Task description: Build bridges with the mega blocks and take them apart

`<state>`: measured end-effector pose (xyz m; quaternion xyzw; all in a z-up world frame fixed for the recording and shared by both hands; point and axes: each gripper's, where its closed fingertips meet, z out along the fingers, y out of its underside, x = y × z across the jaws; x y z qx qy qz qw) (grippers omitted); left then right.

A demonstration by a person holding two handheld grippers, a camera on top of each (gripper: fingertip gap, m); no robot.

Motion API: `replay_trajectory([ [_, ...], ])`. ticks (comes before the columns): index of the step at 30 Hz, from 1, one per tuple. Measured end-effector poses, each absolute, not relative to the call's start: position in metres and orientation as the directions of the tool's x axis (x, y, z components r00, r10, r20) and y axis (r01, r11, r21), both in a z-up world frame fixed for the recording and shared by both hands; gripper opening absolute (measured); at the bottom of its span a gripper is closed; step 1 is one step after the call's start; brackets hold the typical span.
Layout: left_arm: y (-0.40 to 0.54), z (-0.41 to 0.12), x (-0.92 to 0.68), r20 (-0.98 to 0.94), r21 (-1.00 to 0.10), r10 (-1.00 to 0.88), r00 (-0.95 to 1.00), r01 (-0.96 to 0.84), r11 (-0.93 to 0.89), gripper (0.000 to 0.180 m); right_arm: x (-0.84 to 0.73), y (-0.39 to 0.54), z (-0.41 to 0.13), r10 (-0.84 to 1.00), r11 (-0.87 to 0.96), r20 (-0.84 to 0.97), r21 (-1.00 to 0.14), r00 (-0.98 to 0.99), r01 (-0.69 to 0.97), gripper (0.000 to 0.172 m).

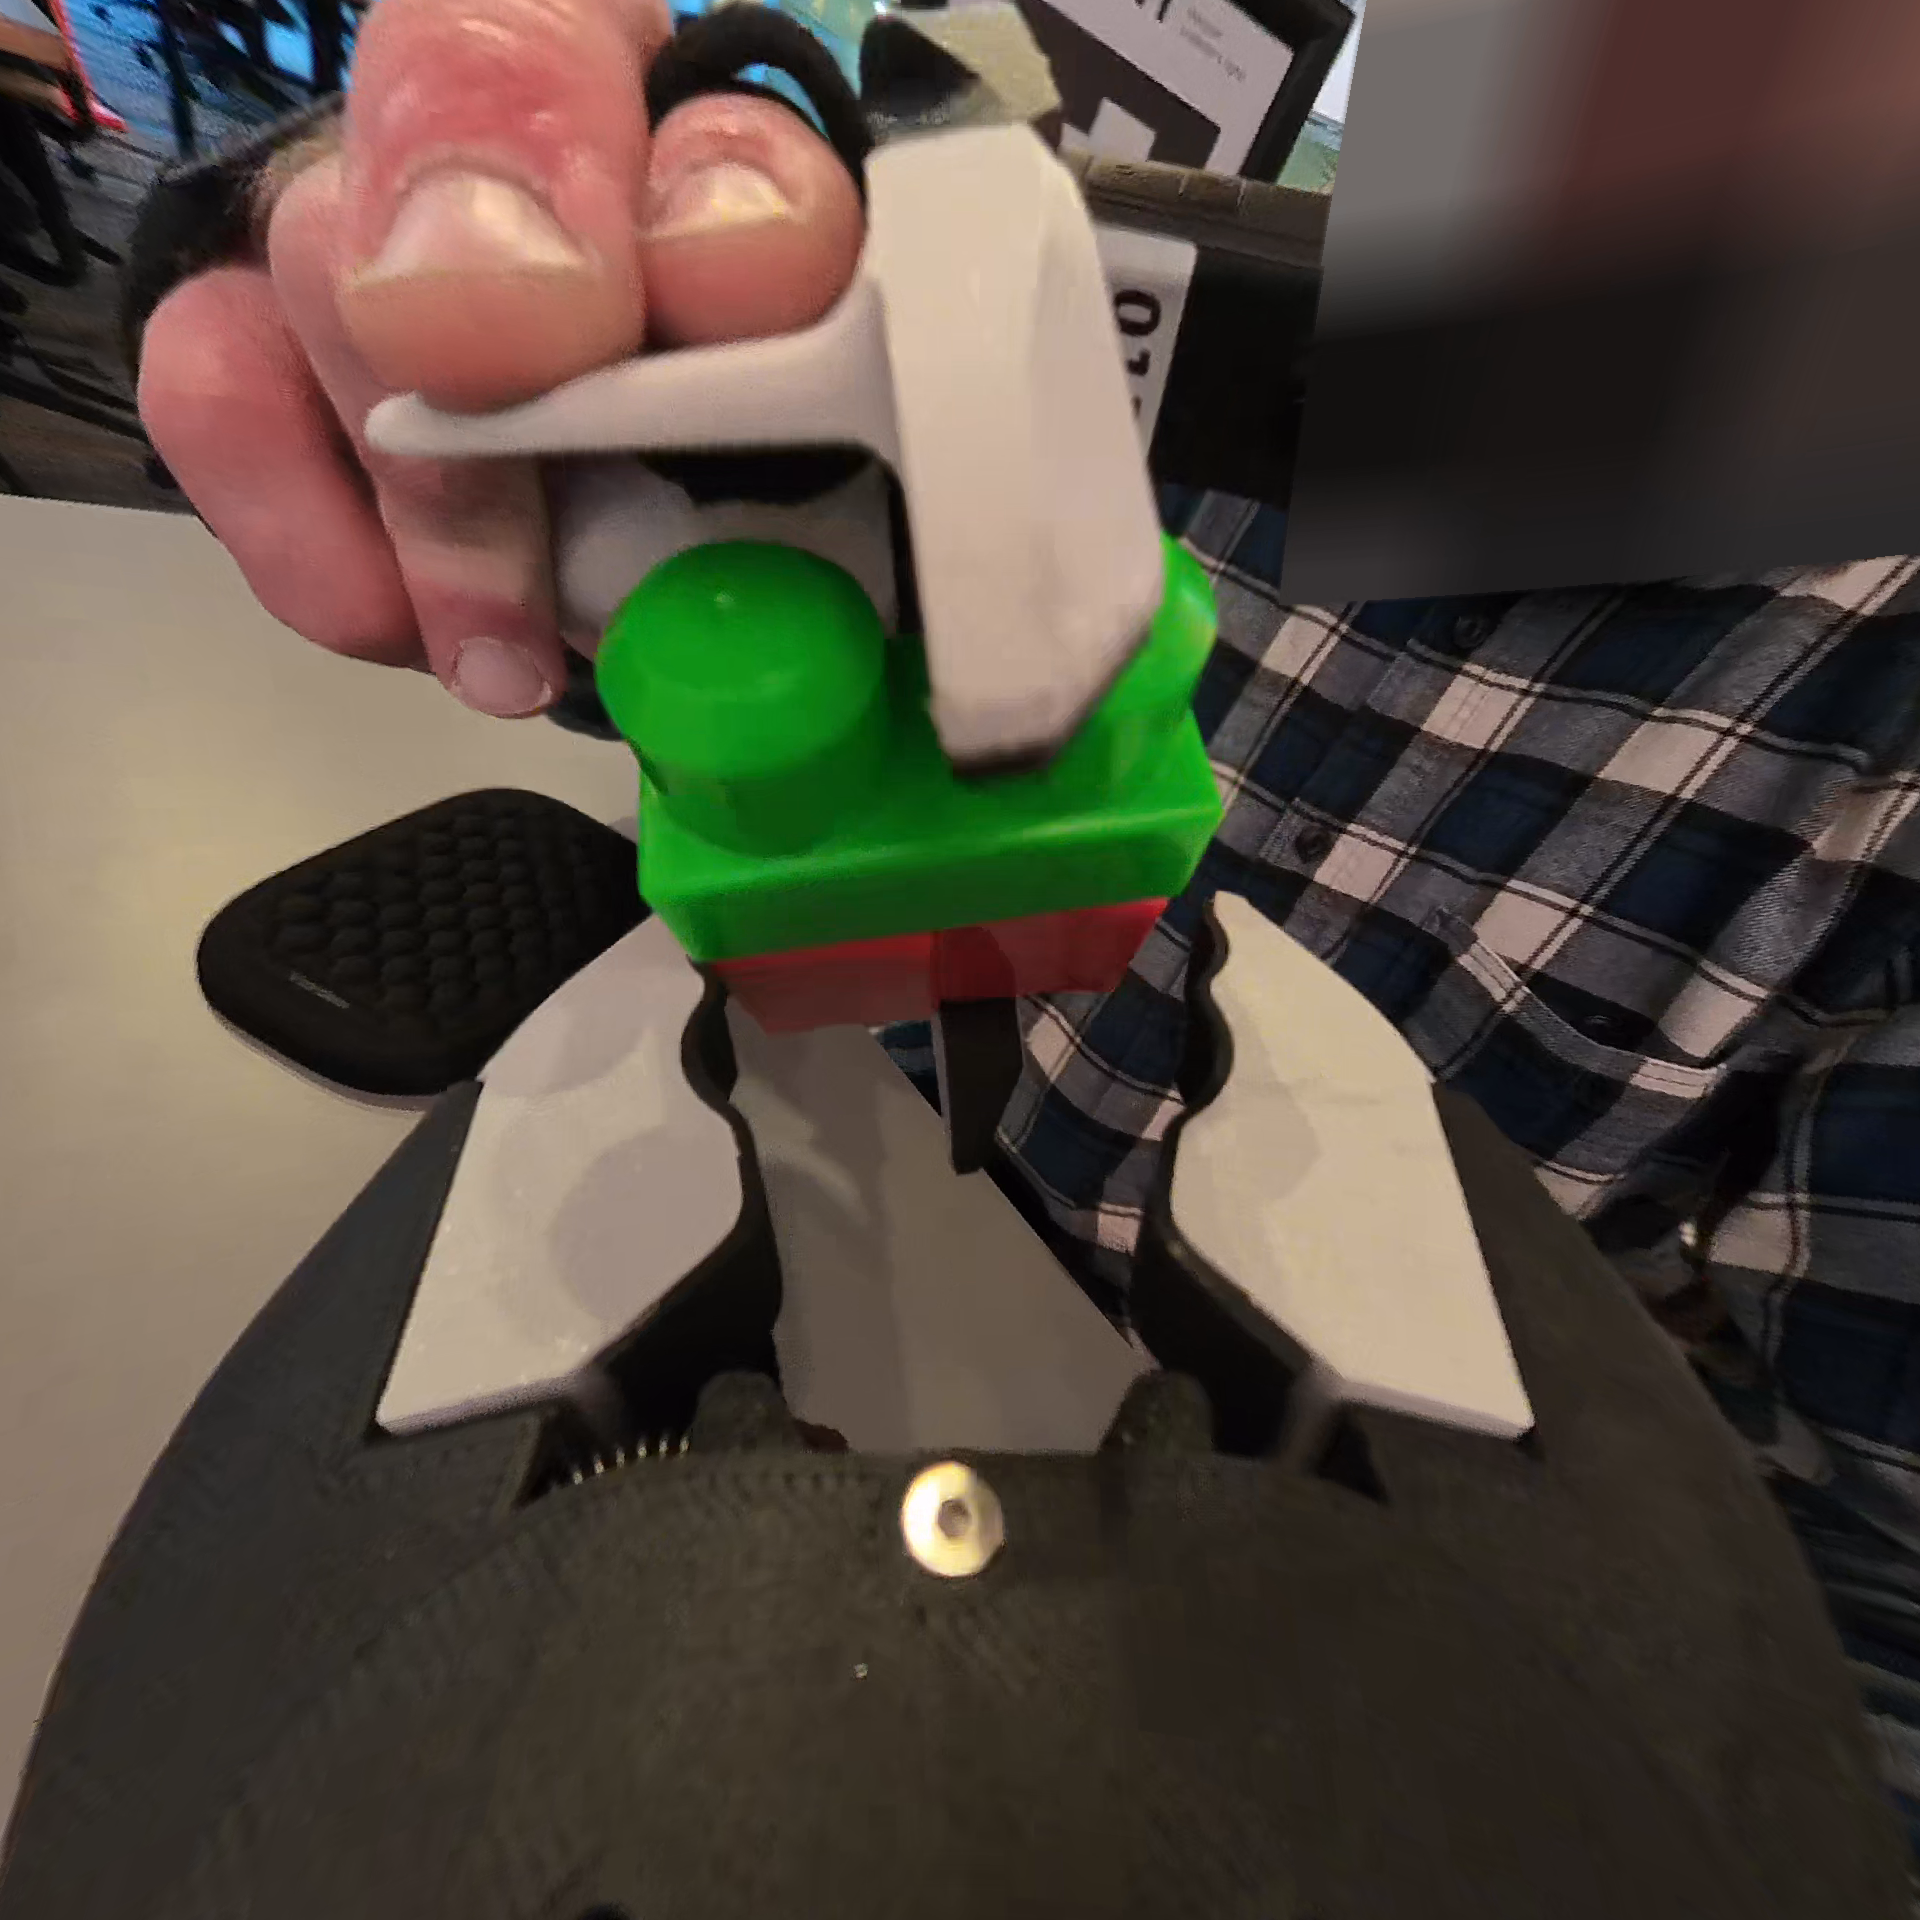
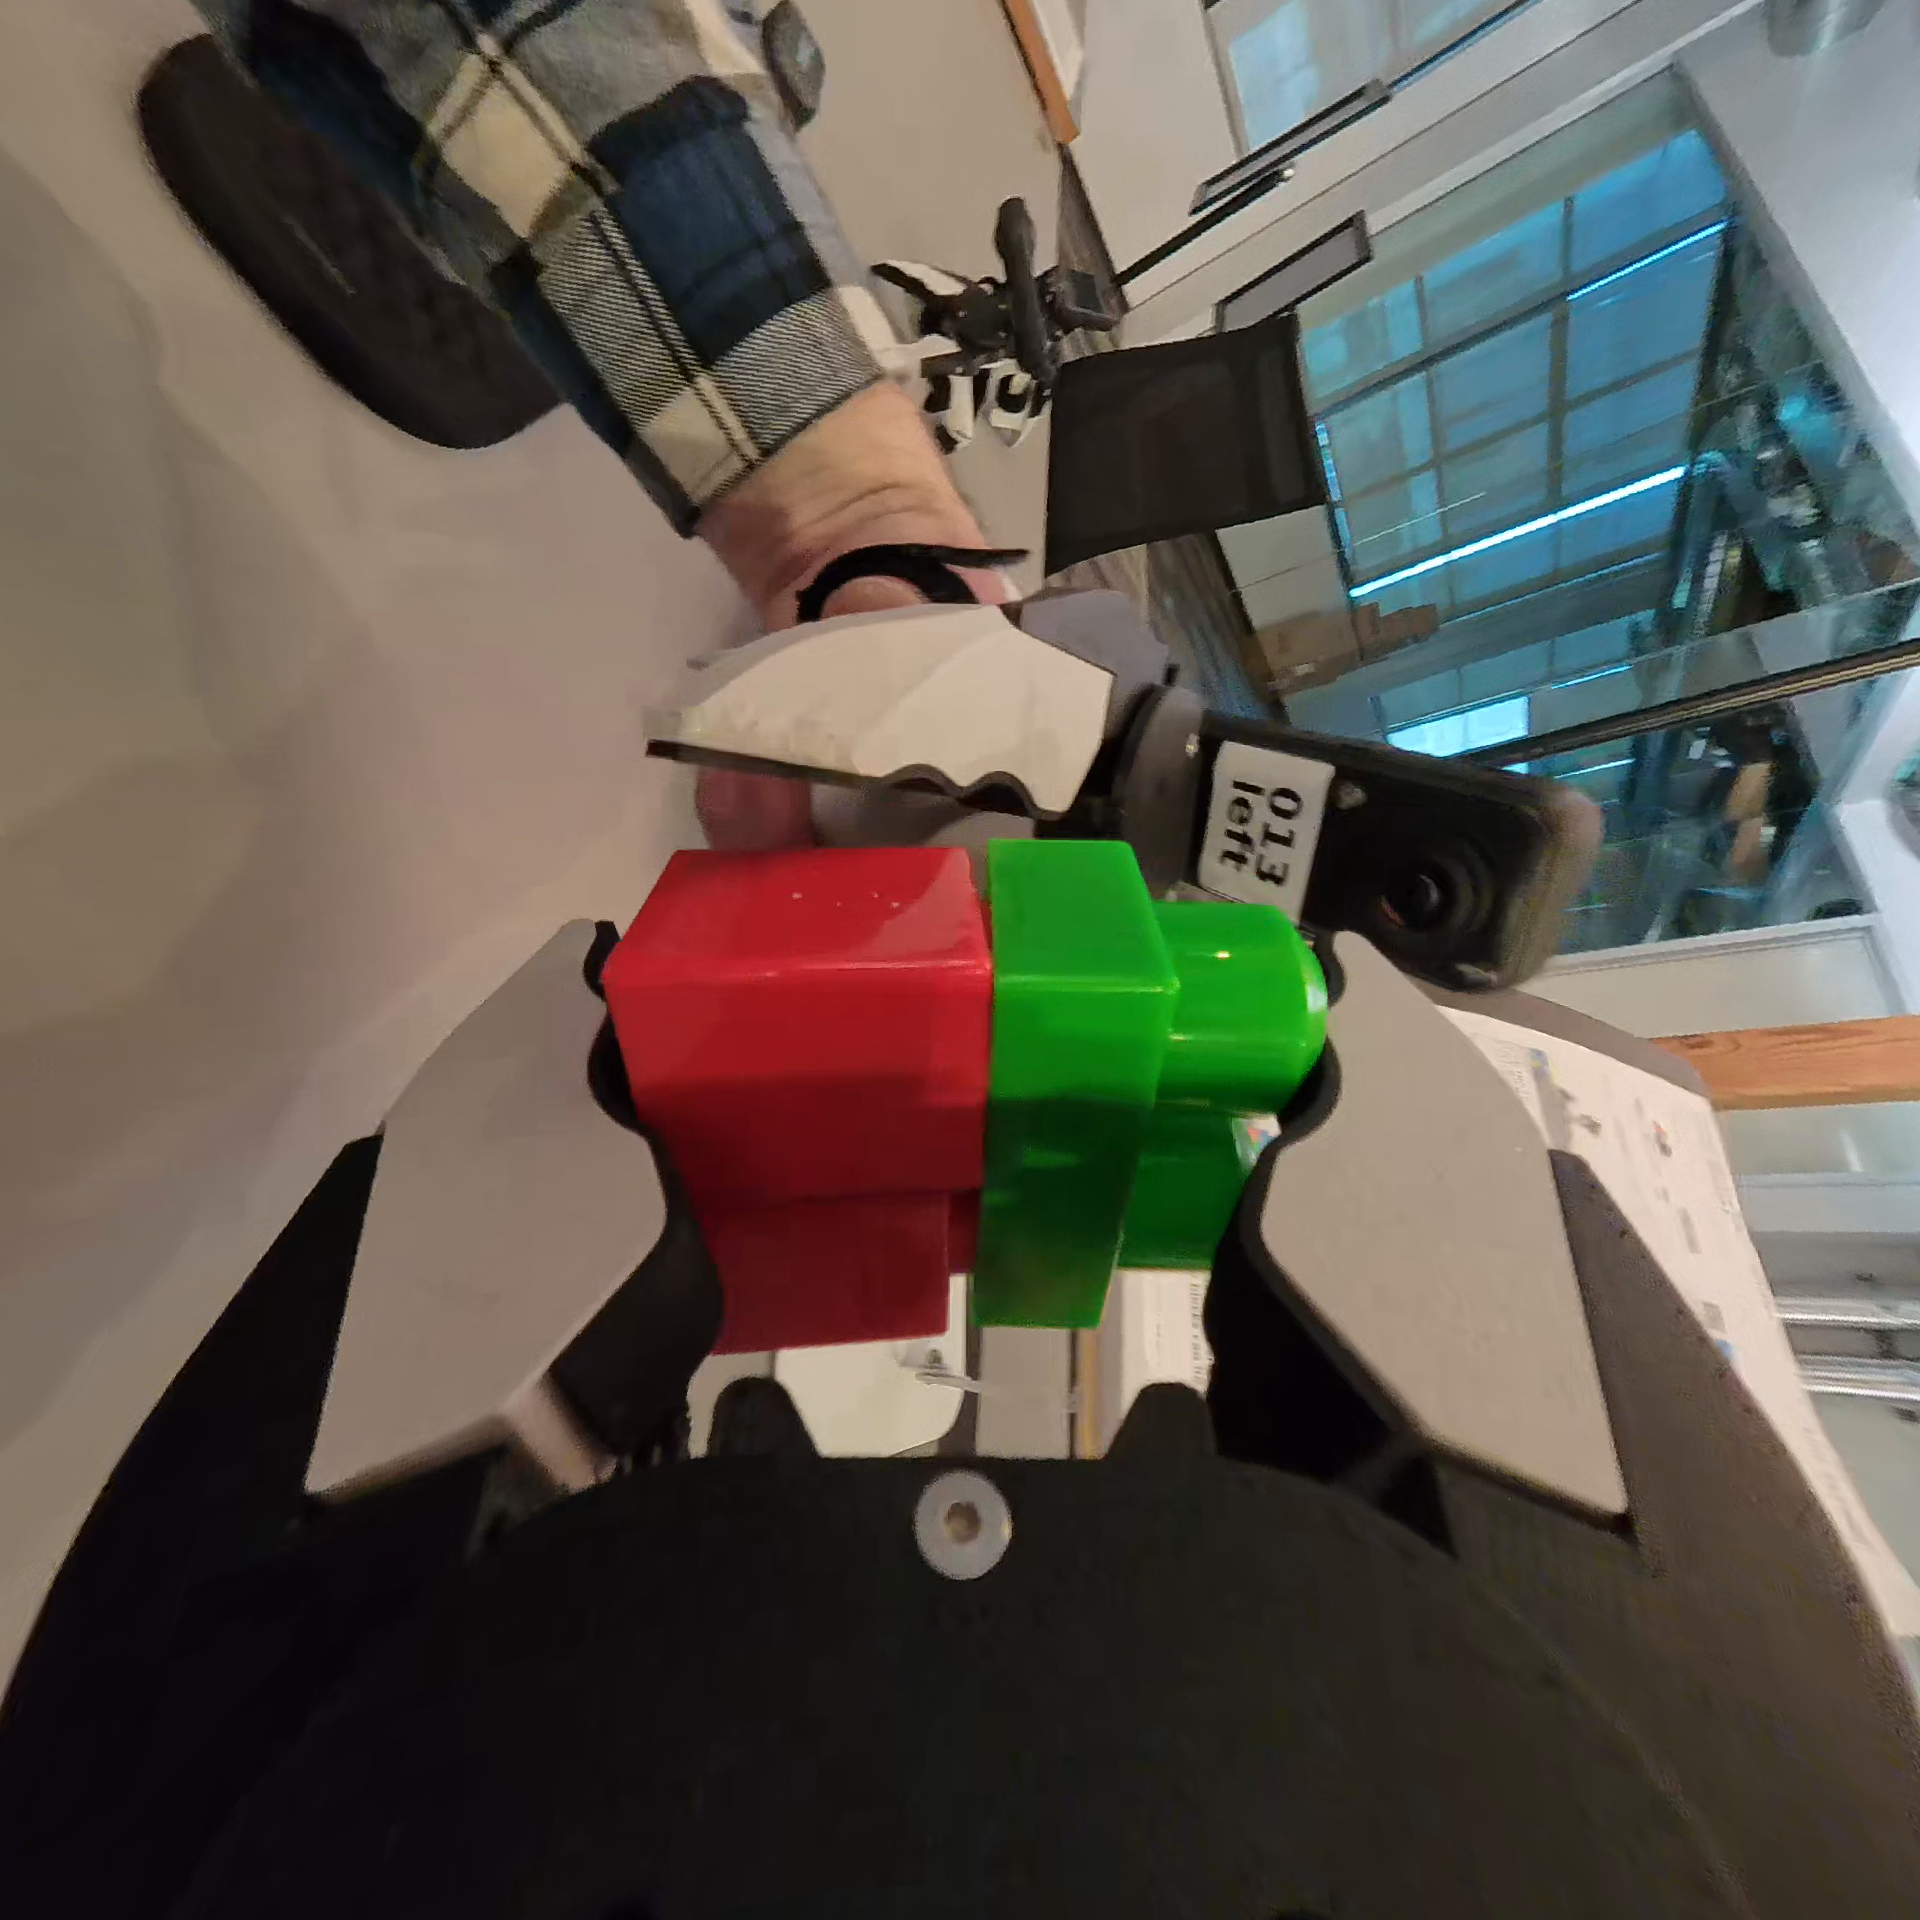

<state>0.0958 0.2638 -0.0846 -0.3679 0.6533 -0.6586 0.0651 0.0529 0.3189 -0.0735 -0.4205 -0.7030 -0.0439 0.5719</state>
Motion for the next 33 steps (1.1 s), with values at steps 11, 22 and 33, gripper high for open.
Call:
replay_trajectory([
  [11, 0.268, -0.072, 0.119, 0.335, -0.938, -0.671, -0.661, -0.169, -0.303, 0.085, 0.057, 0.333, -0.059, 0.345, 0.65, 0.932, -0.324, 0.112, 0.687, 0.122],
  [22, 0.268, -0.063, 0.104, 0.324, -0.923, -0.556, -0.765, -0.128, -0.363, 0.083, 0.074, 0.34, -0.067, 0.458, 0.616, 0.884, -0.395, 0.099, 0.682, 0.13],
  [33, 0.265, -0.069, 0.109, 0.32, -0.929, -0.524, -0.789, -0.151, -0.339, 0.083, 0.084, 0.341, -0.075, 0.485, 0.556, 0.873, -0.354, 0.052, 0.752, 0.115],
])
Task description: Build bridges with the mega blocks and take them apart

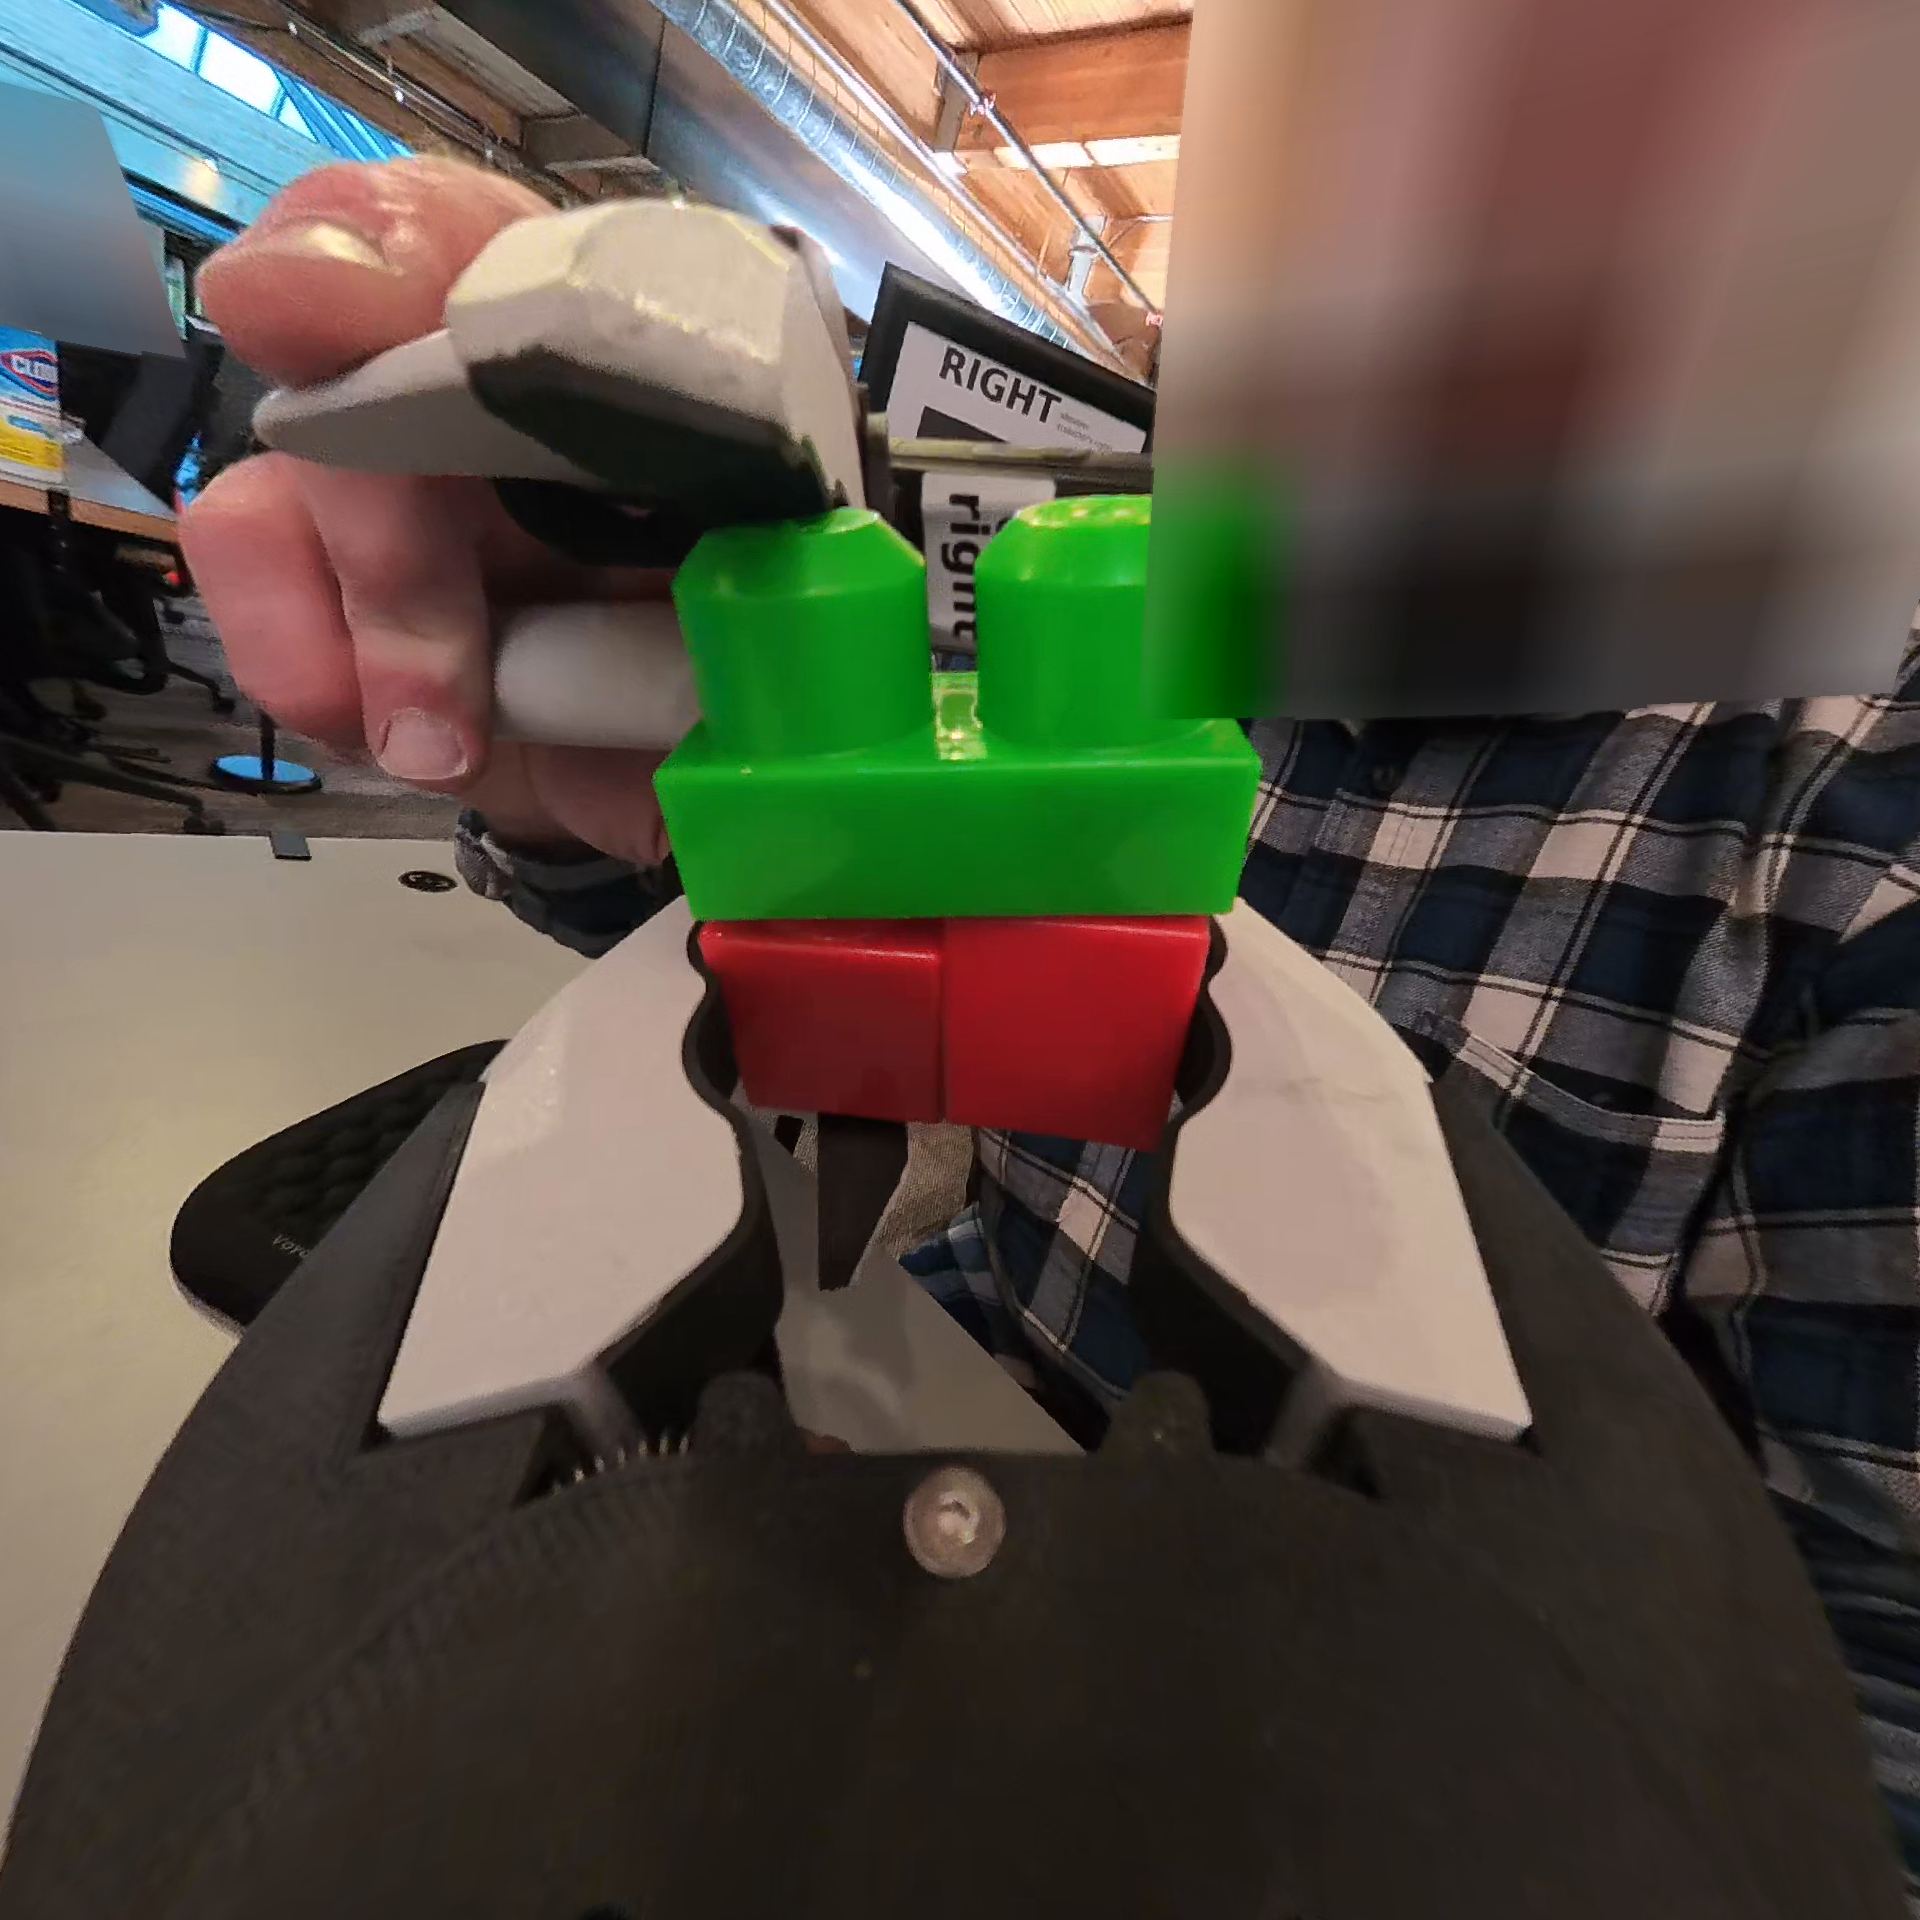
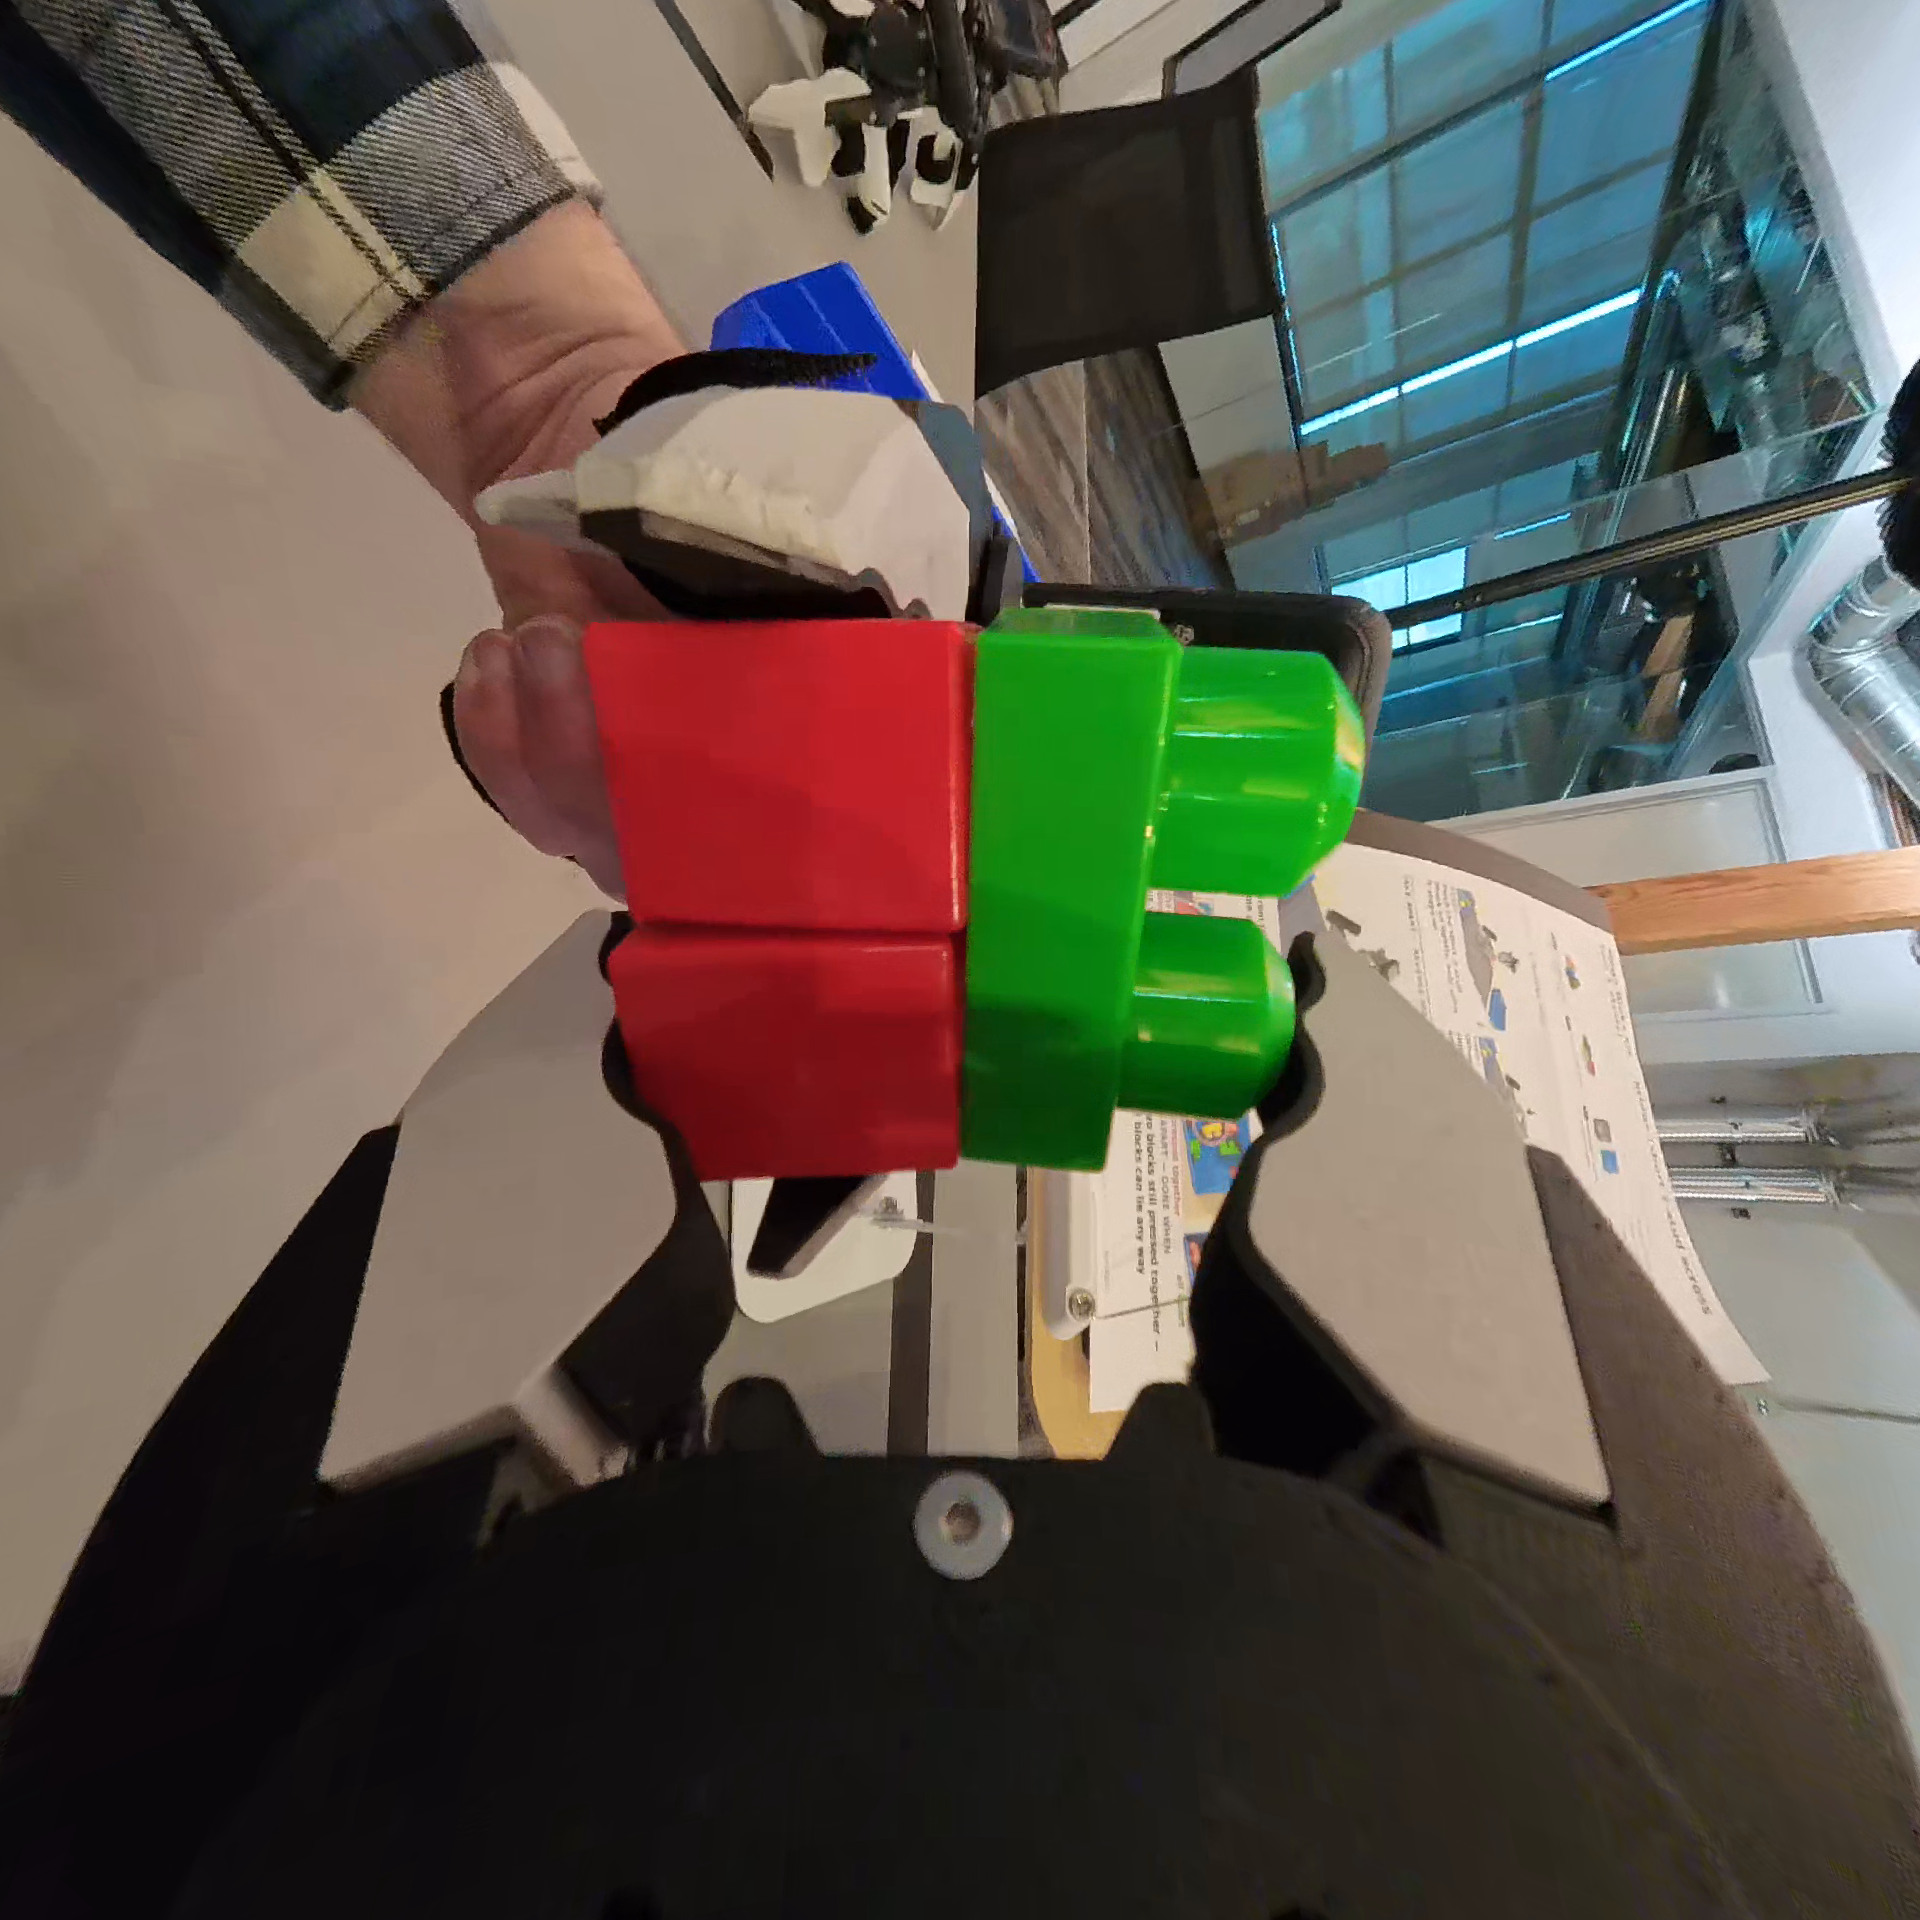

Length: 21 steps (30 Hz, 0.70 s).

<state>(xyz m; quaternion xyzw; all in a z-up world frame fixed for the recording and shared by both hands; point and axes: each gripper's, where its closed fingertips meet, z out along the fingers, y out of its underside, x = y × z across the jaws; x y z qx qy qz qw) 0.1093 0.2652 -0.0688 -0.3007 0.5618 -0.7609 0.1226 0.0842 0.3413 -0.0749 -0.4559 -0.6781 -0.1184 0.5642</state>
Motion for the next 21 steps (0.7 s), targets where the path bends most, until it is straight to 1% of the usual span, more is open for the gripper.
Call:
replay_trajectory([
  [4, 0.269, -0.07, 0.113, 0.314, -0.928, -0.553, -0.772, -0.127, -0.349, 0.083, 0.089, 0.347, -0.078, 0.474, 0.534, 0.879, -0.33, 0.048, 0.778, 0.115],
  [8, 0.276, -0.073, 0.116, 0.327, -0.921, -0.589, -0.739, -0.11, -0.373, 0.083, 0.091, 0.356, -0.082, 0.481, 0.512, 0.875, -0.334, 0.057, 0.791, 0.115],
  [10, 0.283, -0.072, 0.117, 0.335, -0.915, -0.607, -0.721, -0.097, -0.391, 0.082, 0.092, 0.358, -0.079, 0.439, 0.52, 0.896, -0.316, 0.069, 0.793, 0.116],
  [13, 0.286, -0.072, 0.119, 0.334, -0.918, -0.637, -0.695, -0.087, -0.387, 0.082, 0.083, 0.344, -0.066, 0.395, 0.578, 0.914, -0.323, 0.089, 0.75, 0.127],
  [15, 0.288, -0.075, 0.12, 0.346, -0.918, -0.656, -0.671, -0.098, -0.385, 0.082, 0.077, 0.34, -0.065, 0.388, 0.593, 0.919, -0.311, 0.074, 0.743, 0.124],
  [19, 0.285, -0.08, 0.12, 0.364, -0.919, -0.667, -0.65, -0.132, -0.372, 0.081, 0.068, 0.336, -0.068, 0.385, 0.623, 0.921, -0.3, 0.05, 0.722, 0.107],
  [21, 0.282, -0.078, 0.118, 0.37, -0.915, -0.66, -0.654, -0.132, -0.382, 0.081, 0.067, 0.334, -0.066, 0.399, 0.628, 0.915, -0.316, 0.055, 0.711, 0.106],
])
